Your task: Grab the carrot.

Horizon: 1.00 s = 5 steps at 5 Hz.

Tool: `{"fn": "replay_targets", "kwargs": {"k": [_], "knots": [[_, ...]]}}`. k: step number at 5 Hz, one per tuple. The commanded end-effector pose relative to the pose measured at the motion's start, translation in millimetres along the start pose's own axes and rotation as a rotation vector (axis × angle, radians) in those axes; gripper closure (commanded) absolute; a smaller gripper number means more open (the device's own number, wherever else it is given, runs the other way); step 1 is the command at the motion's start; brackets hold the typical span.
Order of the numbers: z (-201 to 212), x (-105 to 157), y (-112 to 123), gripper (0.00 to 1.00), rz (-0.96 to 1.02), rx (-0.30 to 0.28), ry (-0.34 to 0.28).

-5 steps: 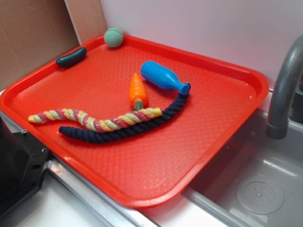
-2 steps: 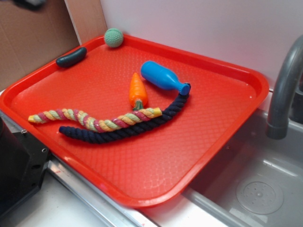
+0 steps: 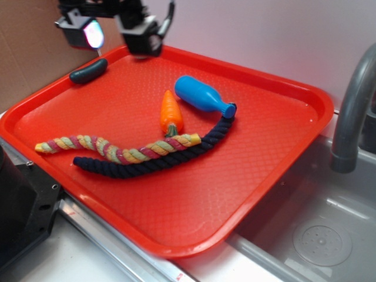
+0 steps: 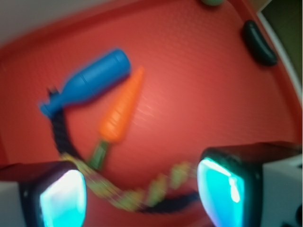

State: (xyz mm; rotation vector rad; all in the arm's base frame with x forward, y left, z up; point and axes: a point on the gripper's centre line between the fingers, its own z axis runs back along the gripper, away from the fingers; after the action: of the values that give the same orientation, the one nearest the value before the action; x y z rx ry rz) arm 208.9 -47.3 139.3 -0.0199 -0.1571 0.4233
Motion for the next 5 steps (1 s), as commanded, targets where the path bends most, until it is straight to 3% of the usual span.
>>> {"fn": "replay_targets", "kwargs": {"k": [1, 2, 4, 5], "knots": [[-42, 27, -11, 0.0, 0.209, -0.03, 0.068], [-58, 27, -11, 0.0, 0.209, -0.033, 0.103], [-99, 37, -5, 0.0, 0.19, 0.013, 0.139], [-108, 38, -2, 0.44, 0.177, 0.025, 0.156]]}}
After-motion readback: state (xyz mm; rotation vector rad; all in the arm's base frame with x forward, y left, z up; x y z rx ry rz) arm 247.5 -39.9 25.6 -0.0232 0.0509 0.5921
